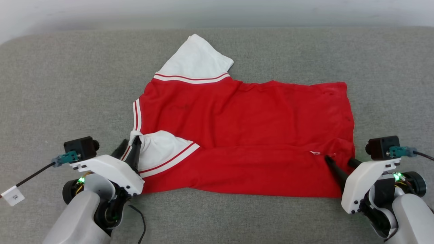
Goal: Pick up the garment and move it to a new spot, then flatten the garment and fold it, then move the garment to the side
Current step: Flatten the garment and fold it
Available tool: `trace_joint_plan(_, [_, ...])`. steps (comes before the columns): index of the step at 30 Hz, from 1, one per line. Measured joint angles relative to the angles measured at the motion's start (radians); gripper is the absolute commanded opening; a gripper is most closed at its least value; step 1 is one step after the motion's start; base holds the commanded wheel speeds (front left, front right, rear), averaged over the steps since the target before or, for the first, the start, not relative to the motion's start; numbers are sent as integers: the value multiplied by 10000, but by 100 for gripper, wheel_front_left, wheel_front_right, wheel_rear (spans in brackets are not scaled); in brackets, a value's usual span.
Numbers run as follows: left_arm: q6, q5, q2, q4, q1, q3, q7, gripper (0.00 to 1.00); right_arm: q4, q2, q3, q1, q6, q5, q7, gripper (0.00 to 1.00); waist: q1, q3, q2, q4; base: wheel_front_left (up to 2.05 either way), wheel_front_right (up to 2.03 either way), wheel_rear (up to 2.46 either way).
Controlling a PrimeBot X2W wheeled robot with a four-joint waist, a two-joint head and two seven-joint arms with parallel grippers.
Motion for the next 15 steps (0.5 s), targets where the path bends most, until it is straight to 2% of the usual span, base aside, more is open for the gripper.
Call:
trace_joint_plan(8, [-295, -253, 209, 826, -40, 255, -192, 100, -119, -140, 360, 420, -4, 171, -2334, 100, -1, -770, 0, -179, 0, 0, 0])
trace_joint_plan(15, [-199, -360, 1012, 355, 284, 263, 683, 100, -813, -211, 236, 1059, -4, -305, -4031, 100, -2, -1675, 0, -393, 0, 0, 0])
